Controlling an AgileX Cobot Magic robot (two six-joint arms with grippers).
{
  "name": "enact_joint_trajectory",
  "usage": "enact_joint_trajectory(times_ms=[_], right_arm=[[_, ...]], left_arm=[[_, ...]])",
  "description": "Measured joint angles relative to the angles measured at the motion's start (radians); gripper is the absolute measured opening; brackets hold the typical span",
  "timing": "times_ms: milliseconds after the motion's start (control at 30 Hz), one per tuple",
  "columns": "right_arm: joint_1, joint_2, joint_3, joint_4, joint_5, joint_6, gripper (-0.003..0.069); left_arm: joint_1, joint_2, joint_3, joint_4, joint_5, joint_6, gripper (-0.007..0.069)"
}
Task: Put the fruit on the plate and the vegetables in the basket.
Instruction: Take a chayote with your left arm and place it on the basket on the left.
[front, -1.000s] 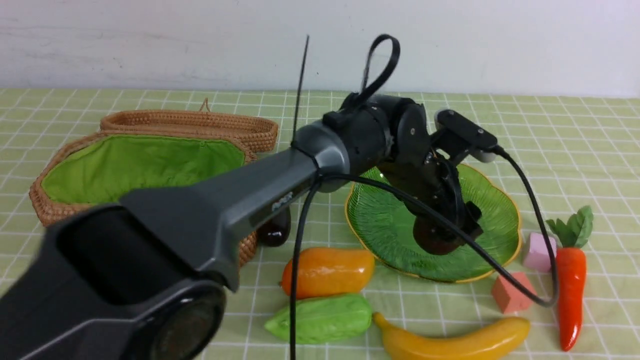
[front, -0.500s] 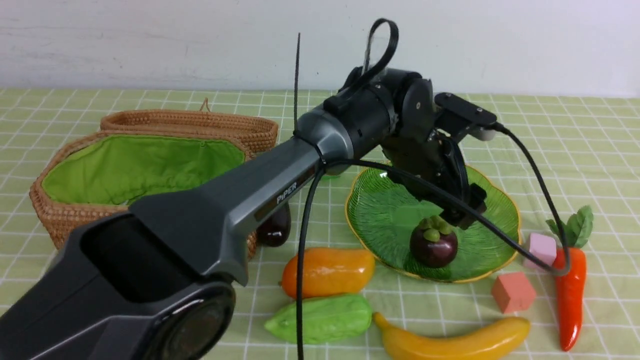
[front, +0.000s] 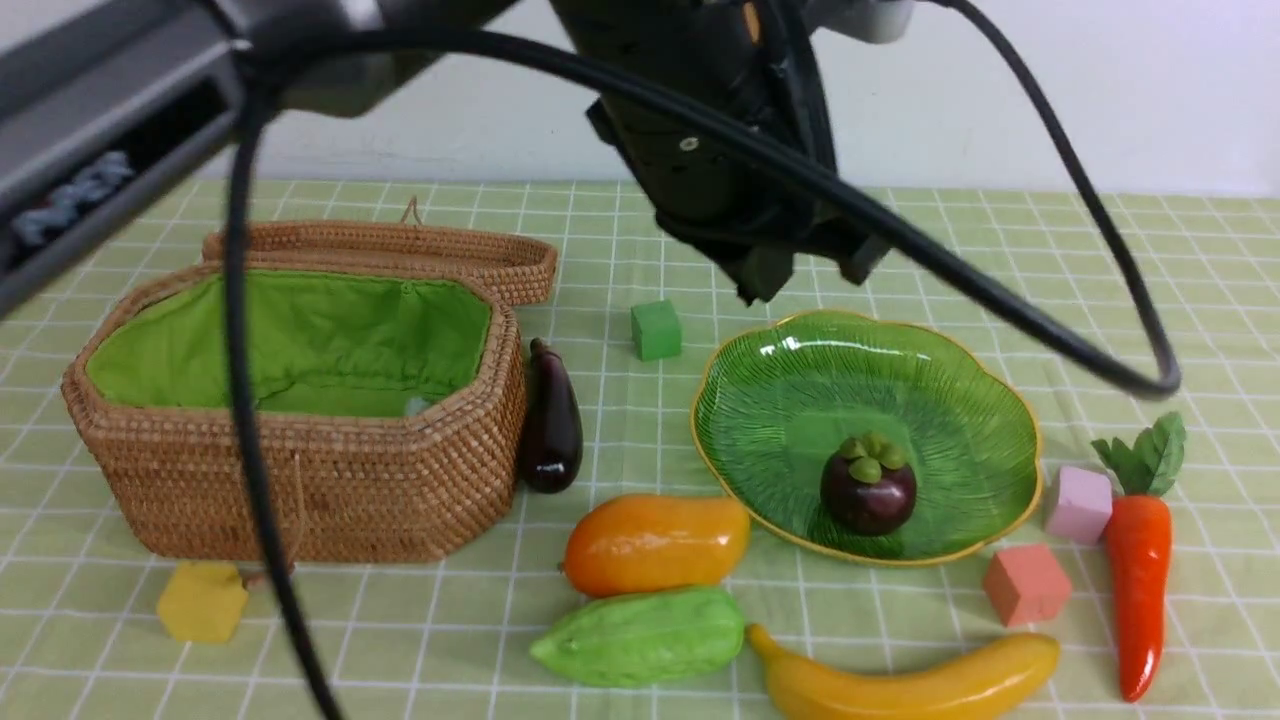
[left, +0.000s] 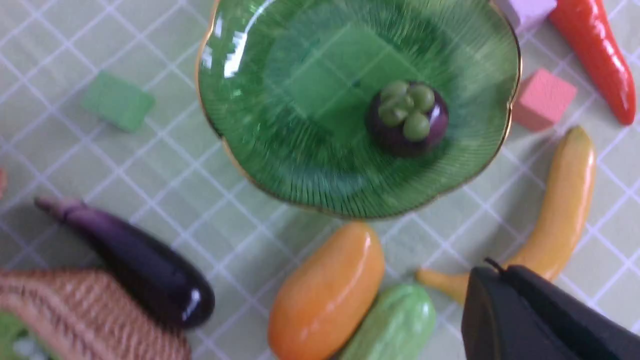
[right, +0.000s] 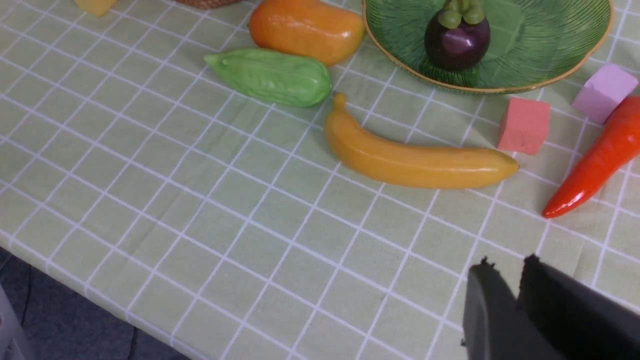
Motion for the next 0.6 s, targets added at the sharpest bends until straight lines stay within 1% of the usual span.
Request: enact_joint_trajectory(times_ms=[33, 67, 100, 133, 167, 200, 233, 267, 333, 367, 433, 467, 500, 533, 567, 600], right_arm=[[0.0, 0.0, 0.0, 0.0, 0.0, -0.003, 0.0101], [0.0, 0.0, 0.0, 0.0, 0.0, -0.01, 0.0103], [0.0, 0.0, 0.0, 0.0, 0.0, -0.011, 0.0103], [0.0, 0.0, 0.0, 0.0, 0.0, -0.015, 0.0104], [0.0, 0.0, 0.0, 0.0, 0.0, -0.018, 0.0104], [0.0, 0.0, 0.0, 0.0, 0.0, -0.019, 0.0104], [0.0, 0.0, 0.0, 0.0, 0.0, -0.019, 0.0104], [0.0, 0.0, 0.0, 0.001, 0.0, -0.023, 0.0104], [0.0, 0.0, 0.0, 0.001, 0.0, -0.022, 0.0105], [0.0, 0.0, 0.0, 0.001, 0.0, -0.024, 0.0105], [0.0, 0.0, 0.0, 0.0, 0.0, -0.026, 0.0105], [0.0, 0.0, 0.0, 0.0, 0.0, -0.026, 0.0105], [0.0, 0.0, 0.0, 0.0, 0.0, -0.026, 0.0105], [0.0, 0.0, 0.0, 0.0, 0.0, -0.026, 0.0105], [0.0, 0.0, 0.0, 0.001, 0.0, -0.026, 0.0105], [0.0, 0.0, 0.0, 0.001, 0.0, -0.026, 0.0105]], left_arm=[[0.0, -0.018, 0.032, 0.0, 0.0, 0.0, -0.0013], [-0.007, -0.075, 0.169, -0.001, 0.0, 0.009, -0.0013], [-0.009, -0.089, 0.187, -0.001, 0.0, 0.014, -0.0013], [-0.021, -0.127, 0.309, 0.001, 0.0, 0.041, -0.0013], [-0.045, -0.154, 0.405, 0.008, -0.001, 0.097, -0.0013], [-0.066, -0.163, 0.475, 0.014, -0.012, 0.138, -0.0008], [-0.066, -0.164, 0.488, 0.015, -0.016, 0.149, -0.0003], [-0.102, -0.163, 0.571, 0.022, -0.075, 0.242, 0.0034], [-0.128, -0.146, 0.629, 0.024, -0.152, 0.313, 0.0125], [-0.13, -0.144, 0.632, 0.024, -0.152, 0.317, 0.0137], [-0.133, -0.111, 0.645, 0.032, -0.229, 0.345, 0.0311], [-0.133, -0.108, 0.645, 0.035, -0.239, 0.345, 0.0326], [-0.13, -0.088, 0.645, 0.056, -0.268, 0.349, 0.0421], [-0.129, -0.082, 0.646, 0.071, -0.282, 0.35, 0.0459], [-0.128, -0.059, 0.646, 0.109, -0.309, 0.353, 0.0537], [-0.128, -0.044, 0.646, 0.141, -0.325, 0.354, 0.0581]])
